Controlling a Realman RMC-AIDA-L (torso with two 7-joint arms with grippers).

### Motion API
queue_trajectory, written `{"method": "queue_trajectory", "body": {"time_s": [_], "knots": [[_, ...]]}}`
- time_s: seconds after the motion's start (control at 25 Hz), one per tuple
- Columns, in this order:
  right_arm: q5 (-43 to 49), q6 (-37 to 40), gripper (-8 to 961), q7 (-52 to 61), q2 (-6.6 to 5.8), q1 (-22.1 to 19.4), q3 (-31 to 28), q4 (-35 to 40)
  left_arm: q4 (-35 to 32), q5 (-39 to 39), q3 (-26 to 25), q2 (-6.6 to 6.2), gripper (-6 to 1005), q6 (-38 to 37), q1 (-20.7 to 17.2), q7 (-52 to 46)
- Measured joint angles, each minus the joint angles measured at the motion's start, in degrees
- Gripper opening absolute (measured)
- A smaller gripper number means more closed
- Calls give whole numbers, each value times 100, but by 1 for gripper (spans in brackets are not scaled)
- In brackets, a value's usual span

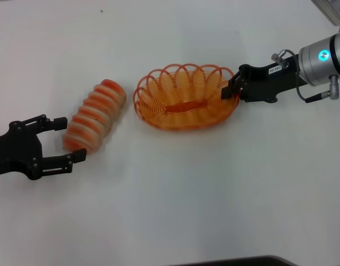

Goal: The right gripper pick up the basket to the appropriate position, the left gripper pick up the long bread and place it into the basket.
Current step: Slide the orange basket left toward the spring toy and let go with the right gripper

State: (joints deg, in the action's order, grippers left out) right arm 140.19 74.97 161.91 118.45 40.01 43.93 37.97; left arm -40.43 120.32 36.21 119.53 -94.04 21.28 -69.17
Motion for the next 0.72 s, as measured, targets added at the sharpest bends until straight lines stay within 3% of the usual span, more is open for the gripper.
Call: {"method": "queue_trajectory", "body": {"time_s": [0.48, 0.72], "knots": [[-223, 171, 359, 7, 39, -169, -245, -16, 0, -2, 0, 0, 872, 0, 18, -3], [-231, 217, 436, -17, -27, -284, -260, 9, 0, -56, 0, 0, 873, -1, 34, -8]]}}
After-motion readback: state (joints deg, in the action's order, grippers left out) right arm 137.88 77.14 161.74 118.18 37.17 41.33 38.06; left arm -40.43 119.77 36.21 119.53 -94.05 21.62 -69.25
